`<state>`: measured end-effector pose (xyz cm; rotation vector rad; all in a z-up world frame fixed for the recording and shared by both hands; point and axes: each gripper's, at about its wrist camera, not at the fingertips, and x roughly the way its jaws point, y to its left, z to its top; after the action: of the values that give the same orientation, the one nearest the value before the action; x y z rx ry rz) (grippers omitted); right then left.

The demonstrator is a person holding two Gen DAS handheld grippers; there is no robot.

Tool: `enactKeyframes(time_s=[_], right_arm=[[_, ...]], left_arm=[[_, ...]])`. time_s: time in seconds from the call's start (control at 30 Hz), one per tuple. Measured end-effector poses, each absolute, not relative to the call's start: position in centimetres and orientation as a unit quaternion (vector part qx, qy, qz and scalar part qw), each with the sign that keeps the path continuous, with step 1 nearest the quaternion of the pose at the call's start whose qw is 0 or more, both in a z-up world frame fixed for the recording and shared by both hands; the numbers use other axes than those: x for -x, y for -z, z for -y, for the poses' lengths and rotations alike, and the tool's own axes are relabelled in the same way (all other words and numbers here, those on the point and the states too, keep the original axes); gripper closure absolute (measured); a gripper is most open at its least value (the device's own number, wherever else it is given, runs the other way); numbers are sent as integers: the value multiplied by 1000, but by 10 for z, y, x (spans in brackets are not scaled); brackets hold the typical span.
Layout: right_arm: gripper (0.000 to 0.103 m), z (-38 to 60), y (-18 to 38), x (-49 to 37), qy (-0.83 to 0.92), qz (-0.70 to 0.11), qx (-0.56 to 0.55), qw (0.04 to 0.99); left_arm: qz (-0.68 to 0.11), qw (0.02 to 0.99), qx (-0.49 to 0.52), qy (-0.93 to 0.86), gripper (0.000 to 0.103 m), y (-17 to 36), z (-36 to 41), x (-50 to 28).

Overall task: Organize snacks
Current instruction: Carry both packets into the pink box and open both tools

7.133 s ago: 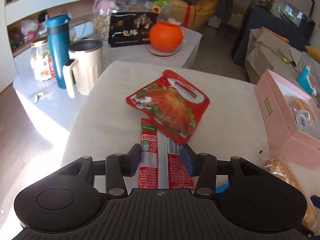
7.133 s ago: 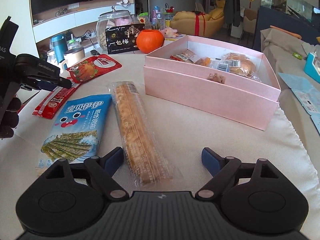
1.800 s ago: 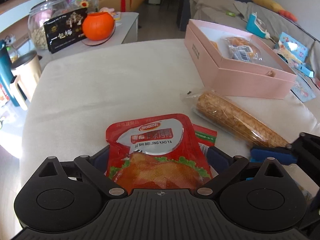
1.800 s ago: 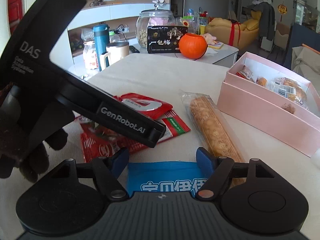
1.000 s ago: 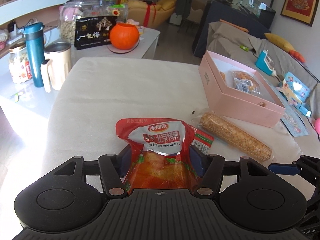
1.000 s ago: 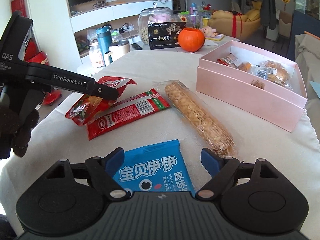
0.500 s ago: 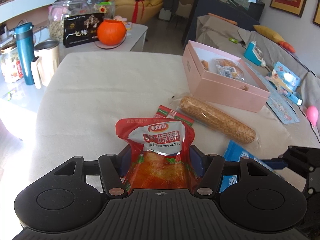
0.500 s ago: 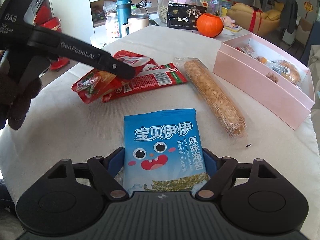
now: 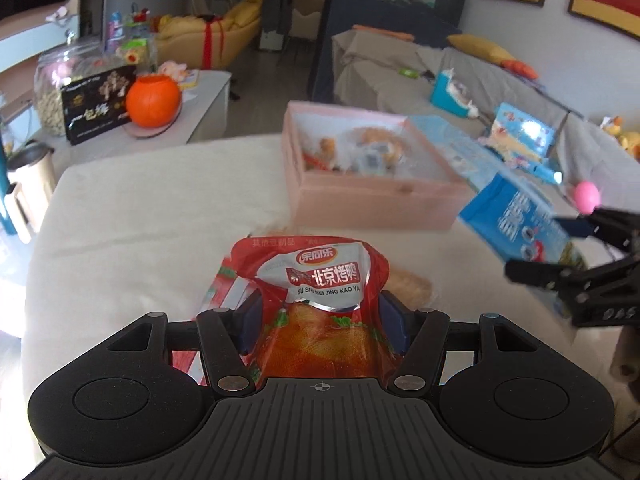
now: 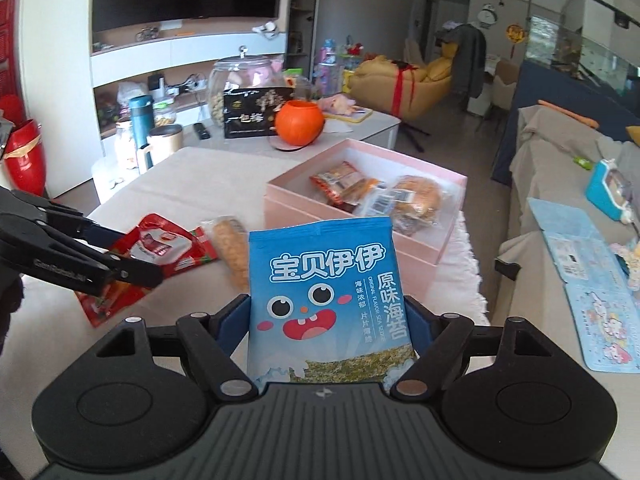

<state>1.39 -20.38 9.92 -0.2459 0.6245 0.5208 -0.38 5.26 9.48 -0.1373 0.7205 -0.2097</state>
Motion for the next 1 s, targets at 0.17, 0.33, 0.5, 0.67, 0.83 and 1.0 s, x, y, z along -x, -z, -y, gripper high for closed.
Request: enactKeyframes(time_s=[0.17, 0.33, 0.5, 0.67, 0.83, 1.0], right_arm=[[23, 228, -106, -28, -218, -290, 98, 927], [23, 236, -113, -33, -208, -272, 90, 935], [23, 237, -110, -40, -201, -278, 80, 936], [22, 244, -100, -50, -187, -295, 73, 934], [22, 244, -103, -66, -176, -305, 41, 935], [22, 236, -158, -101, -197, -243, -4, 950]], left_arm=[[-227, 962, 85, 127, 31, -184, -48, -36], [-200, 951, 161, 175, 16, -209, -44, -121], [-302, 918, 198, 162, 20, -145, -42, -199], [-282, 910, 236, 192, 21, -123, -53, -195], [-258, 931, 204, 157, 21, -138, -60, -156], [-261, 941, 174, 126, 21, -113, -64, -97]])
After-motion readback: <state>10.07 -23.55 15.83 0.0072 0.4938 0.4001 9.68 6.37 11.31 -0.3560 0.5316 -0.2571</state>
